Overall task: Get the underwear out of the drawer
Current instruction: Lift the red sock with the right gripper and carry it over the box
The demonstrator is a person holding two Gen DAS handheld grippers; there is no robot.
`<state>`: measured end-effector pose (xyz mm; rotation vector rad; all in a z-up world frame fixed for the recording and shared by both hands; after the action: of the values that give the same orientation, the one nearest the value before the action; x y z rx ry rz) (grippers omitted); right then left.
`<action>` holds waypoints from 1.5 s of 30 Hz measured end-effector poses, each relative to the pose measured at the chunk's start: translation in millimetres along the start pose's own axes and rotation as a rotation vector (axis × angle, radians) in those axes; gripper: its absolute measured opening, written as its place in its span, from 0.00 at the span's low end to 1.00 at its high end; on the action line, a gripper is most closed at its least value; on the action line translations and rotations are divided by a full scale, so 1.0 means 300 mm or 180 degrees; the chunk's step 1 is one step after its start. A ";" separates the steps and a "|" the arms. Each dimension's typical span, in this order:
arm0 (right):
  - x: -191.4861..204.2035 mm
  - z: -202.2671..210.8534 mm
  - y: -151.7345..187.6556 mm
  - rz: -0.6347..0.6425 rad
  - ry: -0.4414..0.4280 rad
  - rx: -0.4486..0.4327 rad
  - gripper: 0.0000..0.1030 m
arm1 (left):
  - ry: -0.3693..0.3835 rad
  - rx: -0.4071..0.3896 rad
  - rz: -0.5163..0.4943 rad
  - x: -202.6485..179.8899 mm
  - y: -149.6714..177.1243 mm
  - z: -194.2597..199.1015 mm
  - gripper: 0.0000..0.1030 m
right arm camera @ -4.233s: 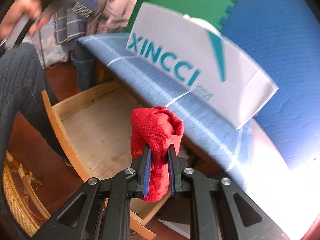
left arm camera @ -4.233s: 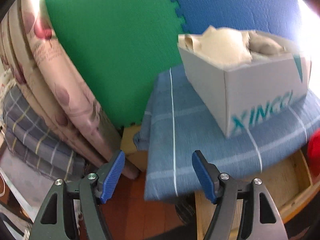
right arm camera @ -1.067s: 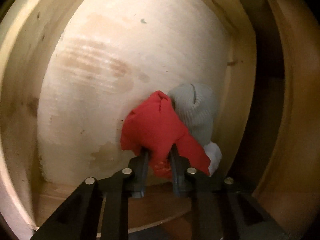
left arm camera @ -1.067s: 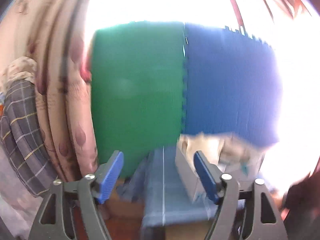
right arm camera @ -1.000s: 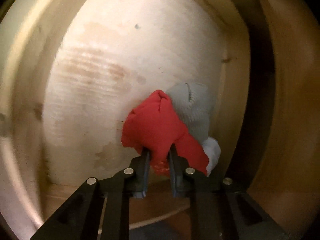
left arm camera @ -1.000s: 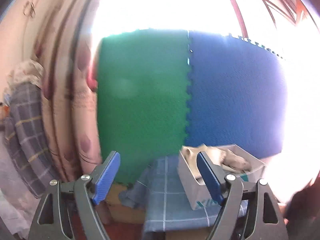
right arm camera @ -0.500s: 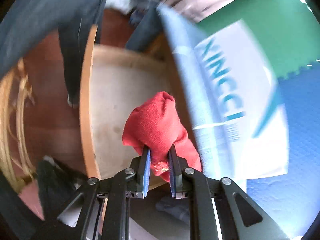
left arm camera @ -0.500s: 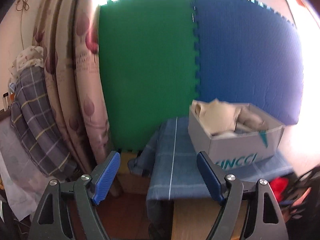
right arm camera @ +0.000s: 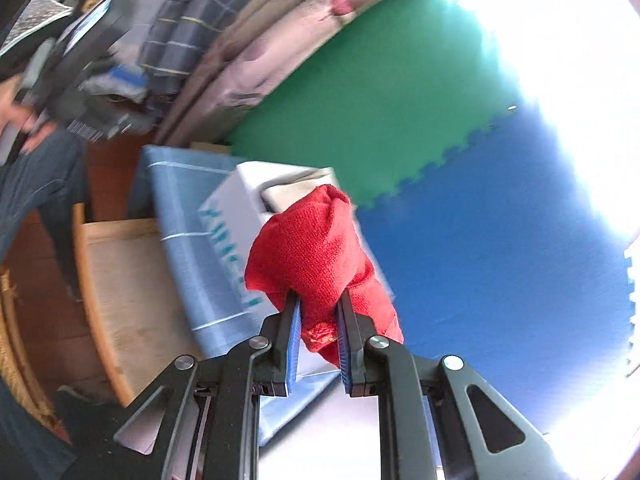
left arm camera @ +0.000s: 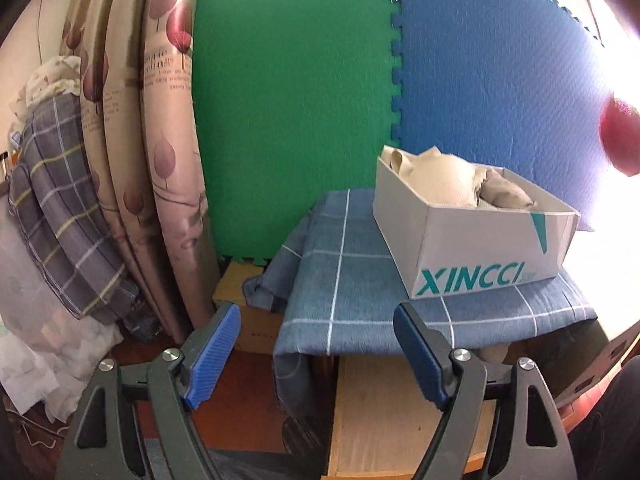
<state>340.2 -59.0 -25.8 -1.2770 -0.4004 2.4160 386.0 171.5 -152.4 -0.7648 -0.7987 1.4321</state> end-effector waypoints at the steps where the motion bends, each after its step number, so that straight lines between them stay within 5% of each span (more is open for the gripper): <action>1: -0.024 0.004 -0.015 -0.0003 0.0051 0.0002 0.14 | 0.0012 0.0033 -0.0004 -0.006 0.016 -0.012 0.79; 8: -0.129 -0.025 -0.062 0.0013 0.0326 0.0045 0.14 | 0.0039 0.0152 0.0016 -0.011 0.089 -0.063 0.79; 16: -0.174 -0.155 -0.069 -0.0154 0.0330 0.0191 0.14 | 0.0038 0.0261 0.0019 -0.011 0.153 -0.111 0.79; 22: -0.187 -0.306 -0.026 -0.0328 0.0207 0.0397 0.14 | 0.0066 0.0358 -0.0013 -0.028 0.195 -0.142 0.79; 33: -0.251 -0.521 0.064 -0.1284 -0.0152 0.0548 0.14 | 0.0178 0.0318 -0.0193 -0.096 0.223 -0.151 0.79; 45: -0.171 -0.679 0.132 -0.2115 -0.0569 0.0614 0.14 | 0.0233 0.0360 -0.0336 -0.140 0.259 -0.165 0.79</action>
<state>528.9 -102.6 -116.6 -0.6959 -0.5268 1.9377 386.4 130.9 -245.2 -0.6751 -0.6861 1.3355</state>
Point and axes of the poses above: each gripper's, at about its wrist camera, not at the fingertips, and z roughly against the way its jaws point, x to its left, y to its underside, the point moved 9 cm from there along -z, roughly the way its jaws point, and after that the axes turned 3 degrees about -y, right-handed, at the moved point
